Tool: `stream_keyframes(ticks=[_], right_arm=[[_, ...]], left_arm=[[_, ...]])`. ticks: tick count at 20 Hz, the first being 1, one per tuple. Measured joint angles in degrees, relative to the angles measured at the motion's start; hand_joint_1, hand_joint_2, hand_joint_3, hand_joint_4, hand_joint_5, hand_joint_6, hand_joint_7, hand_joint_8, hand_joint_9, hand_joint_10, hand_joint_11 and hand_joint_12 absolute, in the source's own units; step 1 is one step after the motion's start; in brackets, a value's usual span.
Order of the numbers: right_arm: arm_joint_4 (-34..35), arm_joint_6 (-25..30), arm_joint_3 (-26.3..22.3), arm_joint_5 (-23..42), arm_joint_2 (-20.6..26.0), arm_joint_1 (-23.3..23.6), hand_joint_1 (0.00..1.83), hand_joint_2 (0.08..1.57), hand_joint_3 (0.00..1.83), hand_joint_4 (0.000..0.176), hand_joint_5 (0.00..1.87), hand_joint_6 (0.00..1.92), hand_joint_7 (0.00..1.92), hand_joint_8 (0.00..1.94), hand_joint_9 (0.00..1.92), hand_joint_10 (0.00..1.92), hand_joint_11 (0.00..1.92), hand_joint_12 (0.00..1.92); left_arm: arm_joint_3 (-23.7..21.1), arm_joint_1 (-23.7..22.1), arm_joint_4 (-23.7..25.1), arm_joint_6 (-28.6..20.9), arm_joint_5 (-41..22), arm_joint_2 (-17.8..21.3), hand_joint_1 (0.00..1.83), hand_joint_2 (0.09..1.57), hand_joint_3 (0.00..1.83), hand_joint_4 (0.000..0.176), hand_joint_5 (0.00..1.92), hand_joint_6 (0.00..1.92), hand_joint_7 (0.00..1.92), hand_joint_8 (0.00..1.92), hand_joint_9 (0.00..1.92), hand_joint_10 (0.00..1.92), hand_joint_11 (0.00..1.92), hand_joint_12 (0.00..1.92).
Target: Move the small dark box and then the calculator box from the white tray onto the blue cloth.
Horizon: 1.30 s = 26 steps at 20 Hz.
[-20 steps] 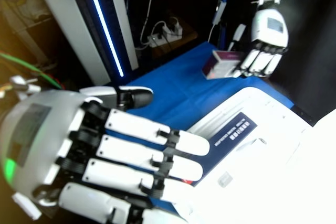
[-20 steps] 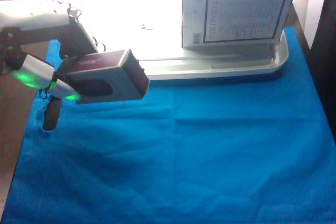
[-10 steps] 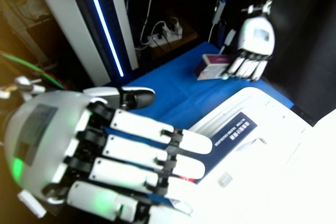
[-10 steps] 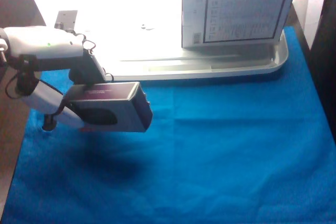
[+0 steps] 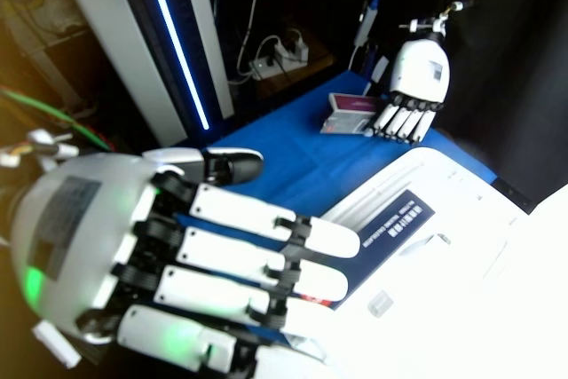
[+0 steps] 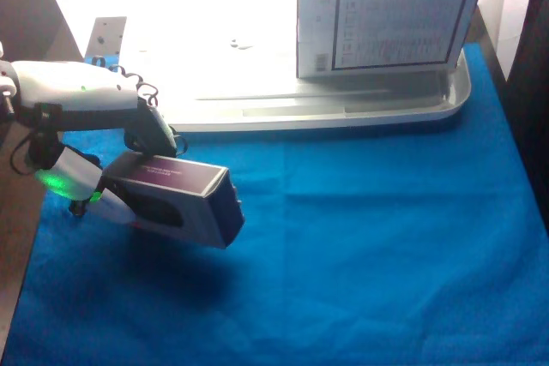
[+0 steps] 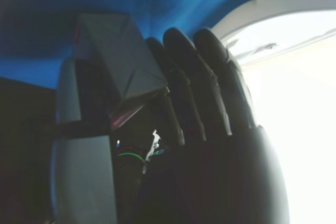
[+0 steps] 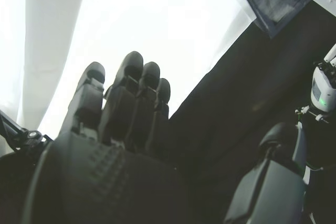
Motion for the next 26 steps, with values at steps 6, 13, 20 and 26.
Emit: stream_keyframes(ticks=[6, 13, 20, 26], right_arm=[[0.1, 0.0, 0.2, 0.0, -0.4, 0.0, 0.77, 0.61, 0.01, 0.009, 0.56, 0.01, 0.64, 0.01, 0.57, 0.01, 0.13, 0.03], [0.0, 0.0, 0.3, 0.0, -0.5, 0.0, 0.80, 0.63, 0.00, 0.000, 0.51, 0.00, 0.63, 0.00, 0.56, 0.00, 0.08, 0.00], [0.0, 0.4, 2.3, -1.2, -1.9, 0.0, 0.83, 0.55, 0.00, 0.000, 0.51, 0.00, 0.58, 0.00, 0.56, 0.00, 0.08, 0.00], [-0.8, 4.2, 8.4, -4.9, -7.2, 0.0, 0.85, 0.46, 0.00, 0.053, 0.40, 0.00, 0.62, 0.01, 0.68, 0.02, 0.24, 0.08]], left_arm=[[0.0, 0.1, 0.0, -0.4, -0.7, 0.0, 0.90, 0.85, 0.00, 0.000, 0.94, 0.17, 0.69, 0.65, 0.54, 0.84, 0.31, 1.23], [-1.5, -0.2, -0.5, -0.5, -2.9, 0.2, 0.78, 0.83, 0.00, 0.100, 0.37, 1.78, 0.28, 1.84, 0.32, 1.85, 0.31, 1.91], [-1.3, -5.2, -8.3, 8.5, -1.1, 2.6, 0.64, 0.77, 0.00, 0.059, 0.45, 0.28, 0.54, 0.34, 0.53, 0.54, 0.34, 1.19], [0.7, -5.6, -30.4, 29.1, 1.4, 2.2, 0.49, 0.75, 0.00, 0.163, 0.00, 0.00, 0.02, 0.00, 0.06, 0.01, 0.00, 0.41]])
